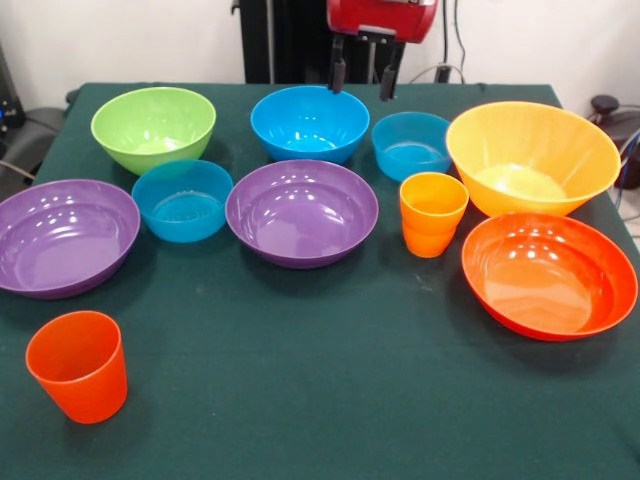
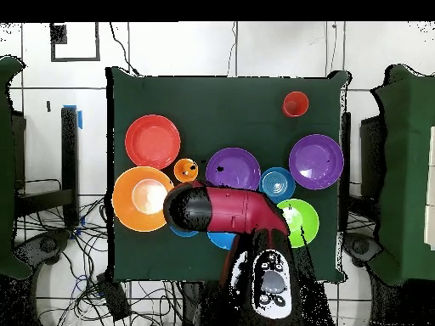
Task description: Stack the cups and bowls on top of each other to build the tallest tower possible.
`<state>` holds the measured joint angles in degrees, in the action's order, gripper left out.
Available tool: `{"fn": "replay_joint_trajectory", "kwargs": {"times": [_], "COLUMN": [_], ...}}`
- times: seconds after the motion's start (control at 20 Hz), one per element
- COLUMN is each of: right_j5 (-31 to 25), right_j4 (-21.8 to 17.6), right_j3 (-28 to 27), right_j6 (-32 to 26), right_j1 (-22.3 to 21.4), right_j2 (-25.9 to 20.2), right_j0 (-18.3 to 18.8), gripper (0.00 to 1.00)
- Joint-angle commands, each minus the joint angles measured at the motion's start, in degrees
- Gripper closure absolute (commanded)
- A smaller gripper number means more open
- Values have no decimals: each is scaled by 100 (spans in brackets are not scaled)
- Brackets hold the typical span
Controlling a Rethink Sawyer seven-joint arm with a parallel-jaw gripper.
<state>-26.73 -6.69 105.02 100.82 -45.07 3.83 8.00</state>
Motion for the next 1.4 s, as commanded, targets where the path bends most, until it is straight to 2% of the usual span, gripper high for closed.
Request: {"fn": "replay_joint_trajectory", "kwargs": {"times": [0.05,0.2,0.25,0.55,1.05,1.4], "right_j5": [333,469,388,463,957,1469], "right_j4": [-397,-424,-397,-395,-464,-509], "right_j3": [97,249,111,97,37,-61], "right_j6": [320,352,341,332,415,483], "right_j1": [349,314,368,419,812,1246], "right_j2": [-446,-415,-417,-411,-359,-233], "right_j0": [-231,-237,-259,-241,-256,-327], "gripper": [0,0,0,0,0,0]}}
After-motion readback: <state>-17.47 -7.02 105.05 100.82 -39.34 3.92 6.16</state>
